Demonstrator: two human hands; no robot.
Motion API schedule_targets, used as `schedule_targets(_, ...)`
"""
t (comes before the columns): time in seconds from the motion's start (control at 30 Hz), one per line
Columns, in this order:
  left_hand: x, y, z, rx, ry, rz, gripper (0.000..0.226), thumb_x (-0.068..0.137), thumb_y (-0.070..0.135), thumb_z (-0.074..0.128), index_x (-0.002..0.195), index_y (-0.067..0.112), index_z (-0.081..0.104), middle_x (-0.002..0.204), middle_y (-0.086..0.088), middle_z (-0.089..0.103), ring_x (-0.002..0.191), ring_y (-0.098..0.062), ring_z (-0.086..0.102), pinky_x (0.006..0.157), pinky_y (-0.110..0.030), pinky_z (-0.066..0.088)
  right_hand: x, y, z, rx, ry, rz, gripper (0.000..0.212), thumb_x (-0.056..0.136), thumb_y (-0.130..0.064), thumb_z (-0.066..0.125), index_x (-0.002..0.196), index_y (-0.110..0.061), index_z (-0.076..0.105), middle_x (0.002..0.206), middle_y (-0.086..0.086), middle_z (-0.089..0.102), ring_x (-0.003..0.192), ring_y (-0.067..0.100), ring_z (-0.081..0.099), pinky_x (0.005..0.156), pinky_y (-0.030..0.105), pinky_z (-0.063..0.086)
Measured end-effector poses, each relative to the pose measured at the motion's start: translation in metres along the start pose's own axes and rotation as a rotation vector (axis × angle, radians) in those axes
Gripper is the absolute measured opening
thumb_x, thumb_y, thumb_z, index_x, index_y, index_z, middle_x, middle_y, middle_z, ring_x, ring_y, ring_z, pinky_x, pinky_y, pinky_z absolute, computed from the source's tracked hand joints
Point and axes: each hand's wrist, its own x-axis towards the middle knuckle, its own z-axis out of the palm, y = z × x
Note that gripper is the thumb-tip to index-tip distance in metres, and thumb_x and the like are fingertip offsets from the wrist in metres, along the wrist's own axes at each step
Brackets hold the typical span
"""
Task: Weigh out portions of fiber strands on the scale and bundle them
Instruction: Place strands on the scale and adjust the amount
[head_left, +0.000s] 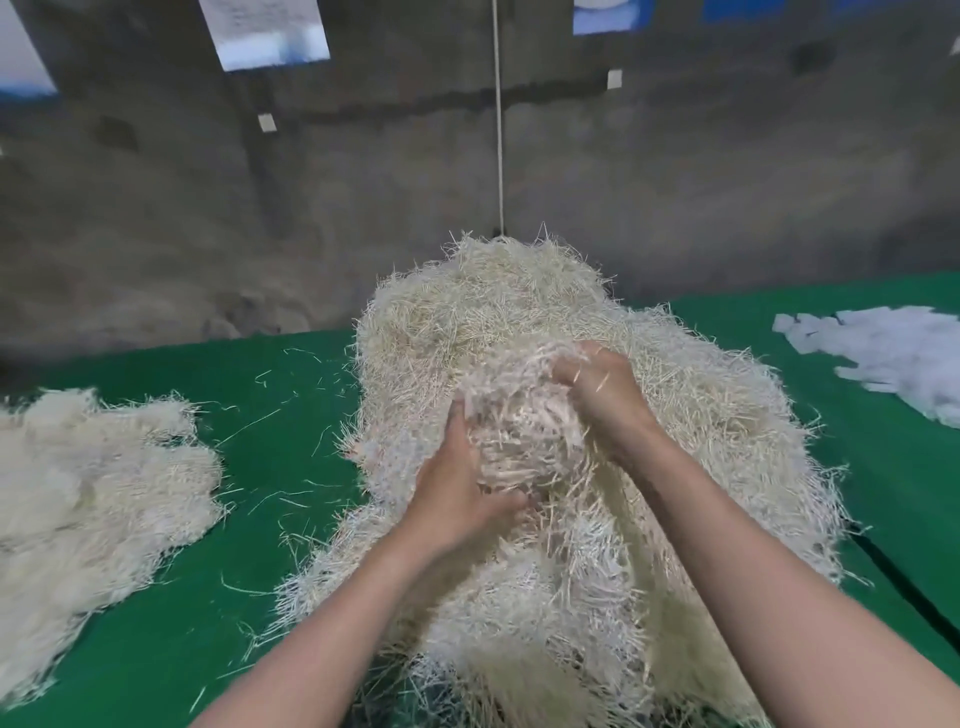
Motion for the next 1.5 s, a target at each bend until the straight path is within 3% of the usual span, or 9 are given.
schedule_targets(0.27,0.022,-0.061,0.034,0.144,-0.26,-0.225,0.079,0.09,0.038,0.058,0.15,0.029,0.008,0.157,0.005,0.015,0.139,-0.019,0.029,0.111,-0.032,0.028,0.032,-0.005,-0.016,0.26,0.331,0.083,0.05,0.085,-0.002,0.057,0.132,-0.003,0.042,0.133,0.009,0.046,0.116,0.024,0.05,0.084,0.025,0.045)
schedule_targets(0.4,0.013,-0.042,0.011,-0.099,0.218,-0.057,0.075,0.079,0.021,0.065,0.14,0.039,0.026,0.148,0.01,0.027,0.115,-0.01,0.045,0.095,-0.027,0.047,0.04,0.006,-0.026,0.049,0.347,0.108,0.067,0.088,-0.015,0.06,0.145,-0.006,0.026,0.151,0.01,0.03,0.13,0.03,0.041,0.104,0.04,0.039)
schedule_targets(0.6,0.019,0.022,-0.008,0.178,0.213,0.19,0.138,0.051,0.058,0.08,0.136,0.051,-0.029,0.154,0.021,-0.013,0.142,-0.008,0.005,0.117,-0.036,0.013,0.036,0.0,0.001,0.143,0.055,0.248,0.065,0.08,-0.02,0.067,0.138,-0.005,0.041,0.128,0.009,0.053,0.113,0.028,0.052,0.094,0.039,0.041)
schedule_targets(0.73,0.045,0.017,-0.026,-0.192,0.116,-0.011,0.093,0.072,0.022,0.077,0.147,0.031,0.023,0.139,0.002,0.042,0.061,0.012,0.053,0.04,-0.005,0.038,0.034,0.01,-0.002,0.008,0.007,0.219,0.037,0.079,-0.024,0.068,0.111,-0.006,0.06,0.113,0.013,0.062,0.082,0.015,0.06,0.065,0.027,0.051)
schedule_targets(0.93,0.056,-0.016,-0.069,-0.312,0.285,-0.076,0.052,0.087,0.002,0.057,0.137,0.009,0.045,0.139,-0.012,0.047,0.033,0.0,0.032,0.032,-0.015,0.028,0.045,0.048,-0.032,0.006,0.238,0.286,0.02,0.079,-0.012,0.067,0.095,-0.007,0.057,0.074,0.003,0.049,0.057,0.011,0.041,0.051,0.025,0.039)
schedule_targets(1.17,0.067,-0.026,-0.097,-0.642,0.615,-0.233,0.037,0.085,0.001,0.056,0.123,-0.003,0.055,0.073,0.003,0.059,0.047,-0.003,0.043,0.039,-0.015,0.035,0.037,0.066,-0.025,-0.454,0.294,0.186,0.052,0.091,-0.023,0.059,0.137,-0.009,0.041,0.14,0.008,0.046,0.095,0.02,0.06,0.083,0.031,0.053)
schedule_targets(1.27,0.066,-0.011,-0.095,-0.764,0.497,-0.237,0.05,0.083,0.005,0.061,0.131,-0.001,0.048,0.112,-0.007,0.063,0.092,-0.014,0.061,0.084,-0.033,0.052,0.027,0.047,-0.006,-0.695,-0.111,0.082,0.057,0.084,-0.027,0.068,0.134,-0.016,0.042,0.141,0.005,0.042,0.096,0.011,0.056,0.078,0.016,0.051)
schedule_targets(1.33,0.066,-0.001,-0.089,-0.763,0.445,-0.207,0.057,0.084,0.007,0.061,0.138,0.005,0.042,0.139,-0.009,0.048,0.123,-0.024,0.048,0.108,-0.048,0.033,0.028,0.025,0.001,-0.888,-0.186,-0.007,0.075,0.074,-0.033,0.075,0.137,-0.025,0.035,0.146,0.004,0.033,0.127,0.022,0.038,0.106,0.04,0.035)
schedule_targets(1.5,0.066,0.024,-0.076,-0.84,0.428,-0.098,0.089,0.076,0.022,0.073,0.147,0.01,0.022,0.149,-0.009,0.034,0.135,-0.025,0.035,0.109,-0.046,0.024,0.011,-0.009,0.03,-0.599,-0.465,-0.158,0.139,0.044,-0.068,0.074,0.145,-0.038,-0.017,0.156,-0.008,-0.014,0.144,0.018,-0.005,0.116,0.052,0.005)
